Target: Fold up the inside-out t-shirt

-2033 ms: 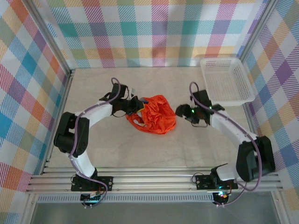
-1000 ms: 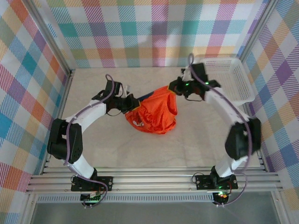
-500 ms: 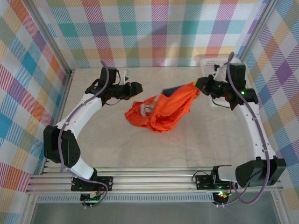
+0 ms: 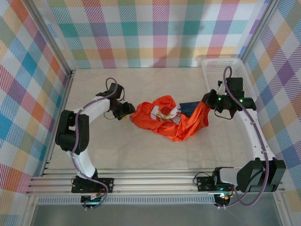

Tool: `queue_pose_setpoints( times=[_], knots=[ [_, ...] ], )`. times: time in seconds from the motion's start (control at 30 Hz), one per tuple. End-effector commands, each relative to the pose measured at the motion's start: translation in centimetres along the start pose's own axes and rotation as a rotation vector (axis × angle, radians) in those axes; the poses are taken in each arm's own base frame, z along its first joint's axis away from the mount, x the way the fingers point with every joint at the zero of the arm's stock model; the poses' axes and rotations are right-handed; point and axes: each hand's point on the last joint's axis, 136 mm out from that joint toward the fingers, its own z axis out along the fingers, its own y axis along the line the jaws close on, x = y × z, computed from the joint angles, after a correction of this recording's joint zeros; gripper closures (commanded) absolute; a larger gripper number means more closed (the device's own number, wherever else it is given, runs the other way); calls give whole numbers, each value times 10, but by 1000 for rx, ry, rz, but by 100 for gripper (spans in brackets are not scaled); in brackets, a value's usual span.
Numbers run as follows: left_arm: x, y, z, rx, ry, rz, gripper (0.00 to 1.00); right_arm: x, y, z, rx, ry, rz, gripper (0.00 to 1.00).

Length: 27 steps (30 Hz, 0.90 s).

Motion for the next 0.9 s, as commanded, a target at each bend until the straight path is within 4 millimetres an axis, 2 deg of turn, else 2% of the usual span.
queue_pose_setpoints(
  times=[0.0,0.1,0.17,0.2,0.27,0.37,0.4,0.47,0.6,0.67,0.73,0.77,0.8,0.87],
  knots=[
    [-5,2,10,-22,7,13,48,-8,6,-1,-19,-16,-37,100],
    [0,0,27,-32,32,27,48,-9,6,1,-23,-17,-36,100],
    [1,3,40,-64,49,31,53,-9,6,3,-29,-13,-30,100],
    [0,5,45,-82,55,27,58,-9,6,4,-35,-11,-29,100],
    [-5,5,49,-96,57,22,75,-8,7,7,-45,-2,-22,100],
    [-16,-7,40,-70,29,28,100,-7,8,10,-57,10,-16,100],
    [-21,-12,34,-60,18,31,100,-8,8,10,-56,10,-17,100],
    [-37,-23,8,-36,-24,35,100,-13,11,7,-53,3,-27,100],
    [-77,-28,-68,57,-175,-36,100,-28,23,-7,-57,-31,-52,100],
    [-84,-35,-98,99,-235,-20,100,-31,28,-11,-69,-36,-56,100],
    [-78,-41,-109,122,-237,0,97,-31,30,-10,-81,-33,-51,100],
    [-72,-47,-109,150,-220,18,87,-30,30,-10,-85,-30,-48,100],
    [-64,-50,-106,160,-200,36,73,-30,30,-8,-86,-28,-45,100],
    [-49,-52,-95,140,-167,89,52,-30,29,-6,-88,-26,-40,100]
  ],
)
